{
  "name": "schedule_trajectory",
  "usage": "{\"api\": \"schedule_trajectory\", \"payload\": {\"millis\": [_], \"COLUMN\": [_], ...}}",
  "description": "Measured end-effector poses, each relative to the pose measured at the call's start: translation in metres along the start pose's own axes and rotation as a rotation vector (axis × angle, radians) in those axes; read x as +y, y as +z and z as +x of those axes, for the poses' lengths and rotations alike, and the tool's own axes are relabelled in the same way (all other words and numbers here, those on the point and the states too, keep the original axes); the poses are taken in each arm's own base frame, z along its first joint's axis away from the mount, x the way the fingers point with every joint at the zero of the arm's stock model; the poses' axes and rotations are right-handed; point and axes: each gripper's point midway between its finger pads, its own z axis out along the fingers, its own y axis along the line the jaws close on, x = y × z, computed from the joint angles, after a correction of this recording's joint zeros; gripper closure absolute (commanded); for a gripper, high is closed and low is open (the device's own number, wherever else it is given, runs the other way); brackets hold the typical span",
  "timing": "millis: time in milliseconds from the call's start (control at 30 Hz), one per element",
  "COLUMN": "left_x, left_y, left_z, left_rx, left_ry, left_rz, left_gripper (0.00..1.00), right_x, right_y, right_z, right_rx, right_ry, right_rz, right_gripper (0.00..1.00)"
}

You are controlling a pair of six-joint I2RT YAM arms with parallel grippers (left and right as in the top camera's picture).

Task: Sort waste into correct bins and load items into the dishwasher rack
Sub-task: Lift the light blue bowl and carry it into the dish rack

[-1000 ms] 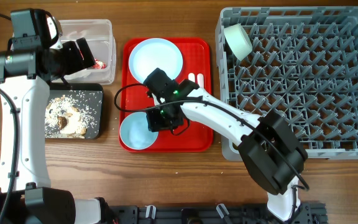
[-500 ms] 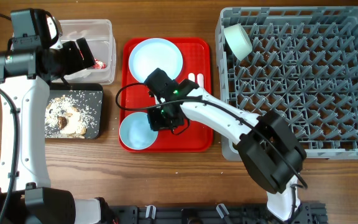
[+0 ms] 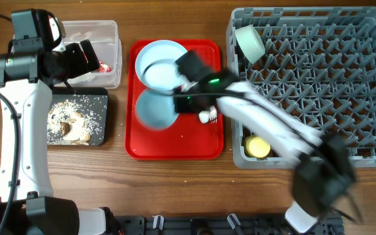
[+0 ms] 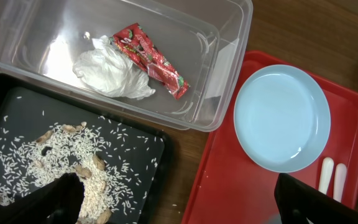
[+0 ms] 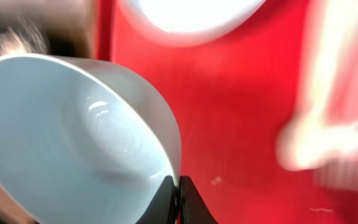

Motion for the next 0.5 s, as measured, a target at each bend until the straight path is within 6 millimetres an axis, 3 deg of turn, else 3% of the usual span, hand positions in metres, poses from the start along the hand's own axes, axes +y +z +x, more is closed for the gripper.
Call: {"api": "schedule_trajectory", "payload": {"millis": [67,133,200,267,300,400,500], "left_x": [0.000,0.000,0.000,0.000,0.000,0.000,0.000], "left_y": [0.000,0.000,0.000,0.000,0.000,0.000,0.000], "left_z": [0.000,0.000,0.000,0.000,0.000,0.000,0.000], "left_rx": [0.000,0.000,0.000,0.000,0.000,0.000,0.000], "left_ry": [0.000,0.000,0.000,0.000,0.000,0.000,0.000], "left_rz": [0.000,0.000,0.000,0.000,0.000,0.000,0.000], "left_gripper": [0.00,0.00,0.00,0.00,0.00,0.00,0.00], "right_x": [-0.014,-0.031,-0.044,-0.071,-0.086,-0.120,-0.144], "right_y": [-0.064,-0.135,-0.185,-0.238,-0.255,-0.275,-0.271], "right_z": [-0.033,-0.054,-0.059,-0.052,-0.046,-0.033,-0.028], "right_rx": [-0.205,-0.425,-0.567,-0.708,-0.744,-0.763,-0.716], "right_ry": [0.017,0.041,0.062,0.099,0.114,0.126,0.091], "right_rz": [0.054,0.146,0.225,0.380,0.467,0.691,0.899], "right_gripper": [0.96,0.96,0.96,0.96,0.96,0.96,0.96]}}
